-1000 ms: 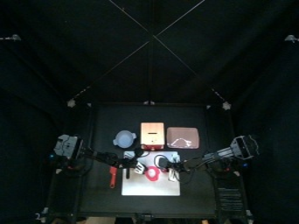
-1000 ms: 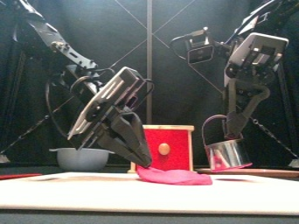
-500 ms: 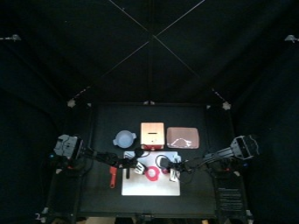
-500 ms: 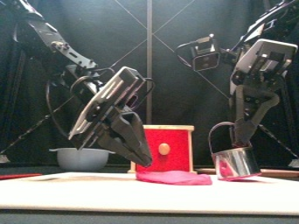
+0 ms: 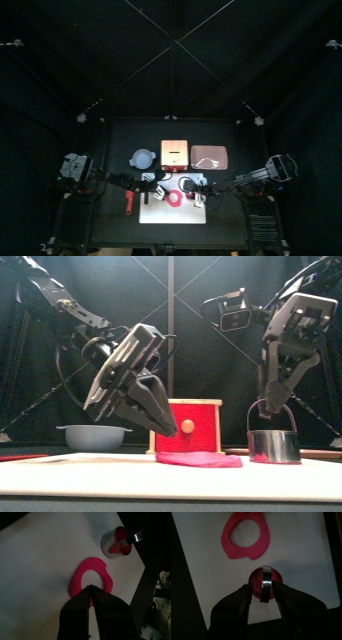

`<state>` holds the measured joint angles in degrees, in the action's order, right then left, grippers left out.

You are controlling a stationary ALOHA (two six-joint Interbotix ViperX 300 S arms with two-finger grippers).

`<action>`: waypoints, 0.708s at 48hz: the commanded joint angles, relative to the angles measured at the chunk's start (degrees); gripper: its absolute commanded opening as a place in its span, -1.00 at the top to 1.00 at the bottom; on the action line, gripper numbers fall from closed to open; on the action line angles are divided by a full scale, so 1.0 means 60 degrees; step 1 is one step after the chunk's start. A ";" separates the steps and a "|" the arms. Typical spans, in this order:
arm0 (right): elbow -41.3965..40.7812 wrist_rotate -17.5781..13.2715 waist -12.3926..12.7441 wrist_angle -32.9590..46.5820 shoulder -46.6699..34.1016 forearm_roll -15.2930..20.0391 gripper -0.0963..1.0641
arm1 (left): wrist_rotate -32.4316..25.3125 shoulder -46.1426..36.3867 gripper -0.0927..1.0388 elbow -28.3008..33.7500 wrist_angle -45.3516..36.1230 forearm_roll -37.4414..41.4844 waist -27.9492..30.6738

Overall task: Get the cutter from the drawer then cut the dough then place the extra dough in the bowl
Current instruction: Place the extra dough in the bowl

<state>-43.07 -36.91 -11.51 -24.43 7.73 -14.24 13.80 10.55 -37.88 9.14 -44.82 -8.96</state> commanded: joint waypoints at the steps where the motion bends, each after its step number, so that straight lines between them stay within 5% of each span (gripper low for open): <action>1: 0.0103 0.0015 -0.0029 0.0029 0.0615 -0.0132 -0.47 | -0.0044 -0.0396 0.01 0.0073 0.0059 0.0322 0.0059; 9: 0.0073 0.0132 -0.0059 0.0000 0.1055 -0.0366 -0.47 | -0.0073 -0.0542 0.01 0.0000 0.0000 0.1377 0.0190; 21: -0.0381 -0.0015 -0.0396 0.0044 0.1802 -0.1494 -0.47 | -0.0029 -0.0601 -0.02 -0.0117 -0.0410 0.3003 0.0513; 34: -0.0981 0.0000 -0.0337 0.0439 0.2124 -0.1567 -0.47 | -0.0015 -0.0586 -0.62 0.0103 -0.1099 0.3076 0.0894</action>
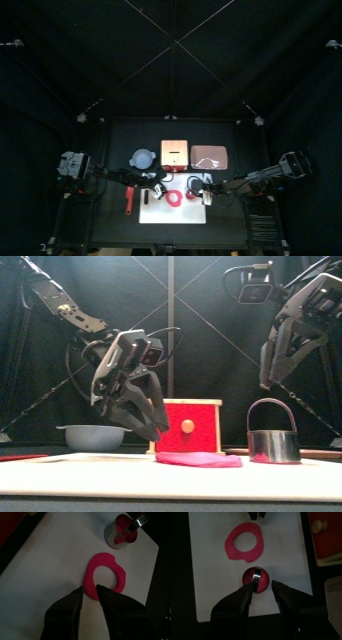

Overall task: Get the cutter from the drawer then cut the dough then place the extra dough in the bowl
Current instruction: Place the extra dough in the bowl

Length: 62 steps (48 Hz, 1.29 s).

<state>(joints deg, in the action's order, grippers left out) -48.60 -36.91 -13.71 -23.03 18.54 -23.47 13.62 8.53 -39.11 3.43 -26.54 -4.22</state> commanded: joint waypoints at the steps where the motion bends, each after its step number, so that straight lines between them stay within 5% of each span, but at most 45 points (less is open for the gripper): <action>1: -0.0103 0.0000 0.0029 0.0220 0.0337 -0.0044 -0.47 | 0.0015 -0.0249 -0.67 0.0337 -0.0205 0.0029 0.0117; 9: -0.0264 0.0000 0.0117 0.0396 0.0352 -0.0073 -0.47 | 0.0015 -0.0044 -0.88 0.0835 -0.0718 0.0044 0.0103; 20: -0.0322 0.0000 0.0132 0.0439 0.0352 -0.0073 -0.47 | 0.0029 0.0513 -0.88 0.1509 -0.1978 0.0220 0.0161; 62: -0.0337 0.0000 0.0132 0.0439 0.0337 0.0044 -0.47 | 0.0059 0.1523 -0.81 0.2256 -0.3340 0.2358 0.0249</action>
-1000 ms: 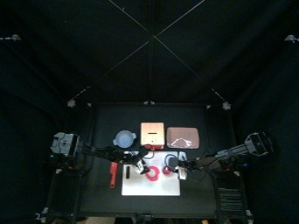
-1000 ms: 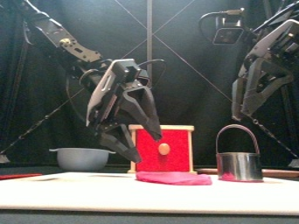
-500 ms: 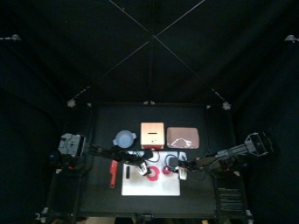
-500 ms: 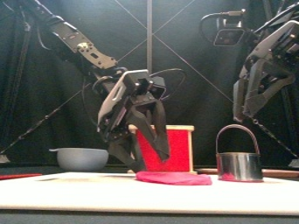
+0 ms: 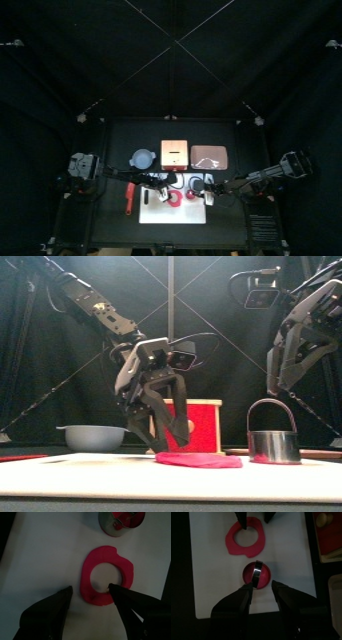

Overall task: Get the cutter from the drawer then cut the dough then place the extra dough in the bowl
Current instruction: Place the extra dough in the bowl

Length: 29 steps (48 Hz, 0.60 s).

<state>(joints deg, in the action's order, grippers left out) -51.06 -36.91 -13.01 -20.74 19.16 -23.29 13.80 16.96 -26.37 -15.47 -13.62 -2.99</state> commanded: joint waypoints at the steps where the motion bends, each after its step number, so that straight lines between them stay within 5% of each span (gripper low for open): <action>1: 0.0073 0.0000 0.0015 0.0059 0.0234 0.0015 -0.47 | 0.0029 0.0146 -0.81 0.0161 -0.0220 0.0264 0.0044; 29: 0.0059 0.0000 0.0015 0.0029 0.0234 0.0015 -0.47 | 0.0044 0.0396 -0.69 0.0396 -0.1509 0.1904 -0.0029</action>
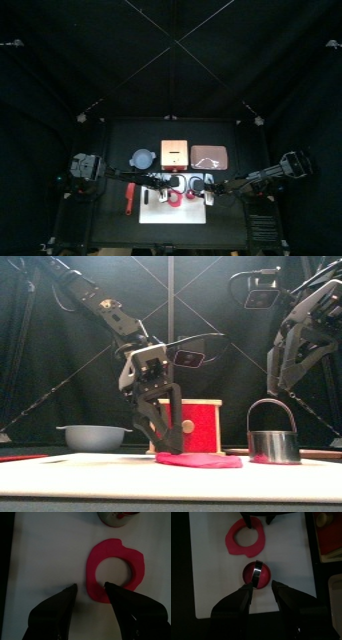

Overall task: Get the cutter from the drawer then cut the dough then place the extra dough in the bowl
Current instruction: Place the extra dough in the bowl

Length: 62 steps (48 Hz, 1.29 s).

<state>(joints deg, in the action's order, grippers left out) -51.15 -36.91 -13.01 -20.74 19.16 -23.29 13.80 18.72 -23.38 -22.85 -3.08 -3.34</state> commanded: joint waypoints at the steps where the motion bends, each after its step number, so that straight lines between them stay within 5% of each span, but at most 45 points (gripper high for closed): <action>1: 0.0073 0.0000 0.0015 0.0029 0.0234 0.0015 -0.47 | 0.0044 0.0132 -0.69 -0.0103 -0.0308 0.0161 0.0029; 39: 0.0073 0.0000 0.0015 0.0015 0.0234 0.0015 -0.47 | 0.0044 0.0659 -0.67 0.0322 -0.0747 0.0249 -0.0015; 62: 0.0073 0.0000 0.0029 -0.0015 0.0234 0.0015 -0.47 | 0.0044 0.0498 -0.27 0.0366 -0.0747 0.0278 -0.0015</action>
<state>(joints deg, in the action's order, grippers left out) -51.15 -36.91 -13.01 -20.92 19.16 -23.20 13.89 20.74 -20.39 -26.54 -1.58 -3.34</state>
